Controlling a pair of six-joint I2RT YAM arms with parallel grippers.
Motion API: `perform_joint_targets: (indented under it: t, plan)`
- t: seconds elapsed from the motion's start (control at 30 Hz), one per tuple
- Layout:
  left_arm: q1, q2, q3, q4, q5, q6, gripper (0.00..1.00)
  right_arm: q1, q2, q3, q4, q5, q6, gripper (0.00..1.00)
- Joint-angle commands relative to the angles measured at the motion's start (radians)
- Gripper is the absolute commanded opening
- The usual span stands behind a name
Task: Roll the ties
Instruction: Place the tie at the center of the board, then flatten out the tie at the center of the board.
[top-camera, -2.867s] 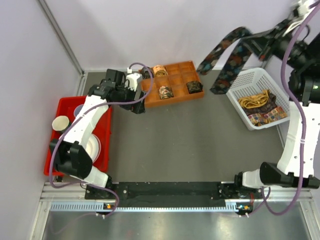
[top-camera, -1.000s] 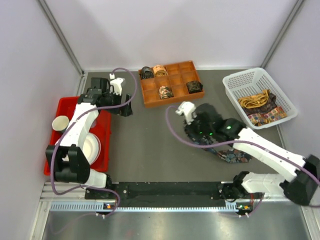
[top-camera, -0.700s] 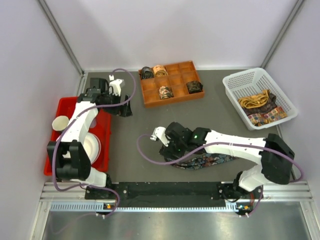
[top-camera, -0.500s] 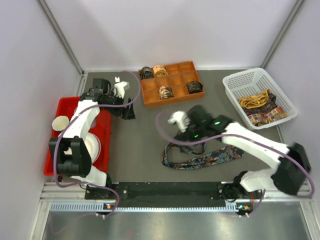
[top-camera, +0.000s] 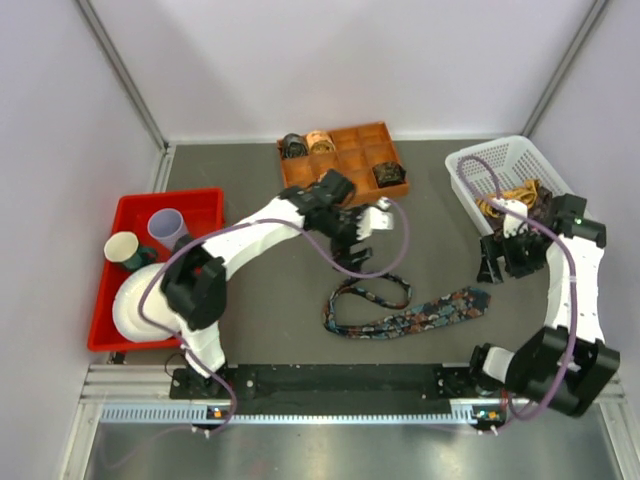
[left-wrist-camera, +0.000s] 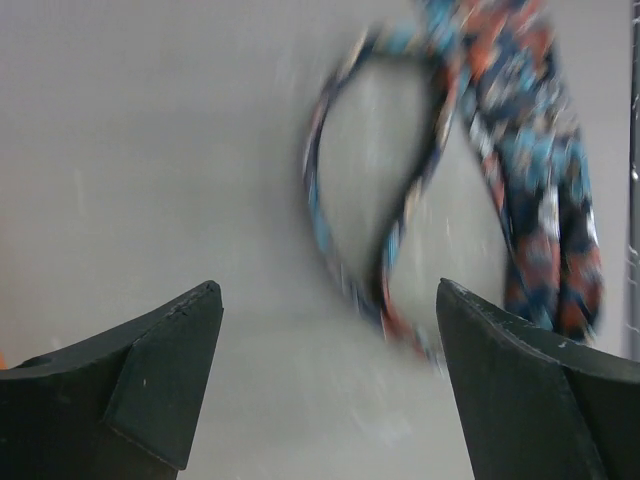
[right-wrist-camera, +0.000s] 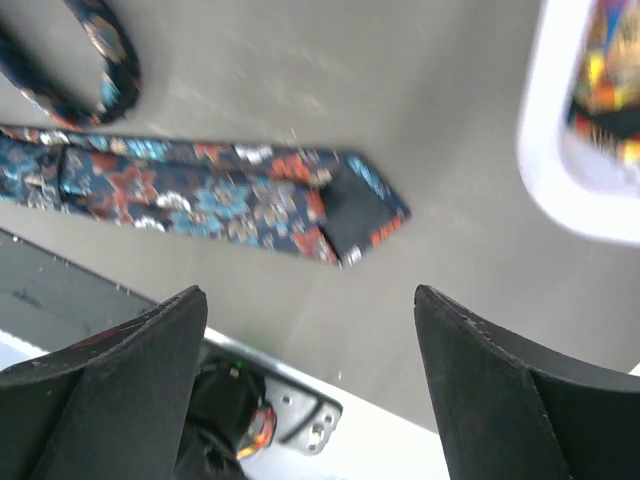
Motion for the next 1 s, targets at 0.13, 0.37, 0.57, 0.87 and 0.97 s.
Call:
perform_joint_targets:
  t: [0.13, 0.37, 0.57, 0.87, 0.97]
  plan:
    - [-0.24, 0.314, 0.379, -0.13, 0.011, 0.276, 0.9, -0.121, 0.023, 0.089, -0.164, -0.005, -0.159, 0.82]
    - [-0.308, 0.417, 0.439, -0.083, -0.049, 0.312, 0.79, -0.13, 0.024, 0.073, -0.164, 0.007, -0.155, 0.82]
    - [-0.346, 0.451, 0.422, -0.078, -0.115, 0.404, 0.68, -0.13, 0.058, 0.074, -0.17, 0.007, -0.172, 0.81]
    - [-0.352, 0.395, 0.338, -0.061, -0.215, 0.384, 0.08, -0.127, 0.095, 0.071, -0.182, 0.004, -0.265, 0.8]
    - [-0.303, 0.264, 0.227, -0.028, -0.206, 0.335, 0.0, -0.095, 0.115, 0.06, -0.178, 0.003, -0.301, 0.8]
